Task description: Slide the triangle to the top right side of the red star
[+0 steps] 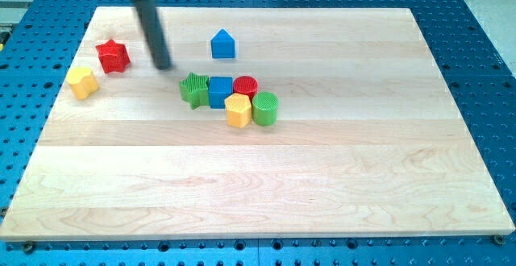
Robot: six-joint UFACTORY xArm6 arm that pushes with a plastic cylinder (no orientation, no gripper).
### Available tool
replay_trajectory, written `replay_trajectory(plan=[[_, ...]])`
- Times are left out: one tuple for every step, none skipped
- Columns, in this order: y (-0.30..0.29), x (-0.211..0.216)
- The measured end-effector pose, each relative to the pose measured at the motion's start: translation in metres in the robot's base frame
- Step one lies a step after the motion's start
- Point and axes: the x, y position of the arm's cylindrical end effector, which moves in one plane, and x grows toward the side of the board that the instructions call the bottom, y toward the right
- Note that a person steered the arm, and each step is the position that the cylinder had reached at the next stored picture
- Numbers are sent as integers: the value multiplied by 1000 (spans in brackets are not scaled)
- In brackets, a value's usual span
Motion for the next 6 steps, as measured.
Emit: replay_trajectory(plan=[[92, 0], [108, -21], [40, -40], [-11, -41], [23, -22], [-14, -22]])
